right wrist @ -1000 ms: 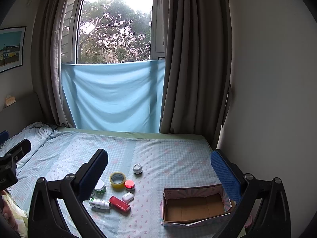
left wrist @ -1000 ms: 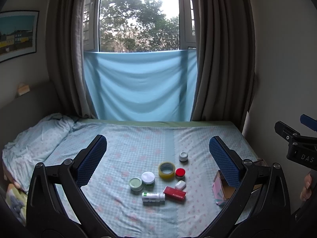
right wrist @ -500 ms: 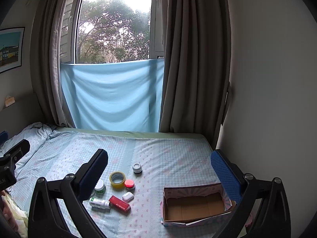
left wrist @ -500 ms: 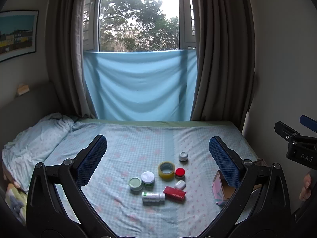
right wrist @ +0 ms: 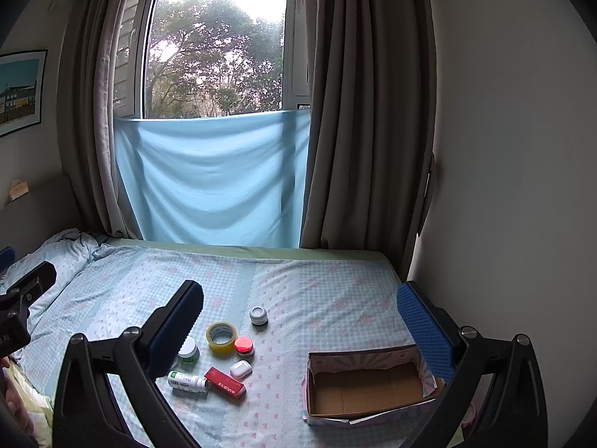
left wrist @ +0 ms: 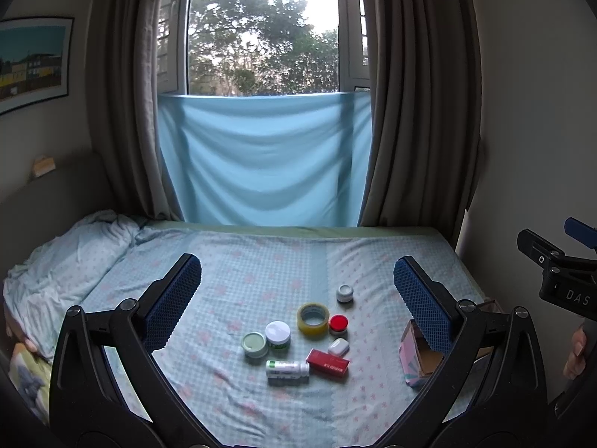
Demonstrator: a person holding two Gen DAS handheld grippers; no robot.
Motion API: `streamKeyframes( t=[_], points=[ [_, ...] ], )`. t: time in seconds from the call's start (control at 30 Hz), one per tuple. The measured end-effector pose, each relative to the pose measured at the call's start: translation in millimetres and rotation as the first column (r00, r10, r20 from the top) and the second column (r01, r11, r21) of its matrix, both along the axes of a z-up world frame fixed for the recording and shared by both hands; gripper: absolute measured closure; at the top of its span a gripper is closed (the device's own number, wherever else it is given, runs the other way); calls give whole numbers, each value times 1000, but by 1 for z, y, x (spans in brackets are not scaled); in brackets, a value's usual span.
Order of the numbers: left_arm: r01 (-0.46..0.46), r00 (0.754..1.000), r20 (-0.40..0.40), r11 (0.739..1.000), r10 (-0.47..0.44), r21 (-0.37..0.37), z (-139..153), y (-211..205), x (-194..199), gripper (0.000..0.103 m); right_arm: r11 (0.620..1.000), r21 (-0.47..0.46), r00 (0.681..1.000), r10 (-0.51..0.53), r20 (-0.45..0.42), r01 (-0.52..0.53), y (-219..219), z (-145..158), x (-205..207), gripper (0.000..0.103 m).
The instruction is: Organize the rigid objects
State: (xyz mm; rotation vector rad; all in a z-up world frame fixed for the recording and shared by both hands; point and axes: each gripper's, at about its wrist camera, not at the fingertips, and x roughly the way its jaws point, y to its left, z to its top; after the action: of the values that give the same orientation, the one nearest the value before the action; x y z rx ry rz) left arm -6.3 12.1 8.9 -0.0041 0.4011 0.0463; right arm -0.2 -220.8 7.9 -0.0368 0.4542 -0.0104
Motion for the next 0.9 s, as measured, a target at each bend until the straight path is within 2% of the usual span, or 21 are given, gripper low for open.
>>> streamKeyframes(
  t=[0.3,0.53,0.73,0.9],
  points=[
    [-21,1000,-10,1000,21,2,-3,0,8,1,999,4,999,35,-42,-35,-3,-2,10,0],
    [-10,992,-128,1000,12,17,-23,8,39,1,995,2,989,99,-111,-99,-2,-23,35,0],
    [32,960,-279,999,-23,30,-66,31,78,1,985,-22,964,163,-210,-171,13,-61,65,0],
    [105,927,-366,994,-87,32,-104,57,117,1,975,-55,931,189,-313,-217,41,-101,87,0]
  ],
)
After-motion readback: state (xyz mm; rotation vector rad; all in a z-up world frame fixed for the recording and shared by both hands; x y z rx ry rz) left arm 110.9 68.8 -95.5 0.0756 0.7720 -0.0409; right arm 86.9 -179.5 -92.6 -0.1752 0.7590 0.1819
